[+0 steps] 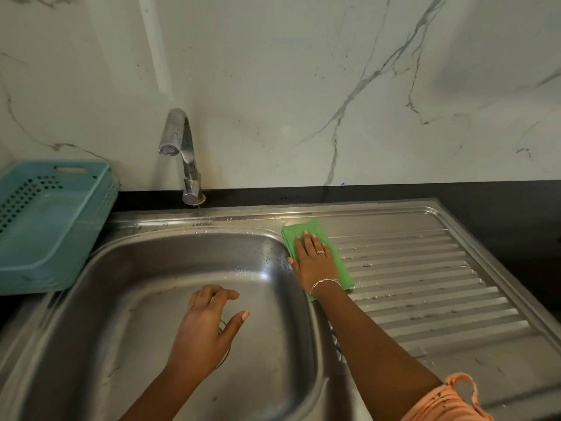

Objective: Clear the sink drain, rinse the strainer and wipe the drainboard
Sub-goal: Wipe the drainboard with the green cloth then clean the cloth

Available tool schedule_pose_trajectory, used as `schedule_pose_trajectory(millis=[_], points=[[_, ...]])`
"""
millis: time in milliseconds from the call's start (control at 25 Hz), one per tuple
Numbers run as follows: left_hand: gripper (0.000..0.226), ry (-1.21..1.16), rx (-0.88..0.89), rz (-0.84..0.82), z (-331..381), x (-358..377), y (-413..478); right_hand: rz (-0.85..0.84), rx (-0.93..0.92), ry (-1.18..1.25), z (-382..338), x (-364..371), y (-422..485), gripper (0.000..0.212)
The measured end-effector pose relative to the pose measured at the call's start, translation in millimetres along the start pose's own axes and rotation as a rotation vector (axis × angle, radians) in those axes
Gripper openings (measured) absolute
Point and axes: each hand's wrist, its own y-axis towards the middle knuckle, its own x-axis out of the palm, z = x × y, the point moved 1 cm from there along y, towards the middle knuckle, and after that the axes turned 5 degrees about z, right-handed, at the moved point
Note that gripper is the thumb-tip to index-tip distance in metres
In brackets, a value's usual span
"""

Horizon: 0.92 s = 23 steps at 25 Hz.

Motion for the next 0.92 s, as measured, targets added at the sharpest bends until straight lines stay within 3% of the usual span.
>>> schedule_pose_trajectory(millis=[640, 840, 920], points=[[0.034, -0.010, 0.045, -0.062, 46.8, 26.7, -8.8, -0.005, 0.050, 0.061, 73.4, -5.8, -33.9, 0.056], [0.073, -0.003, 0.023, -0.104, 82.4, 51.8, -13.4, -0.020, 0.061, 0.044, 135.2, -6.3, -36.2, 0.057], [0.072, 0.010, 0.012, -0.121, 88.6, 59.1, -15.7, -0.009, 0.060, 0.041, 152.2, -5.2, -35.9, 0.057]])
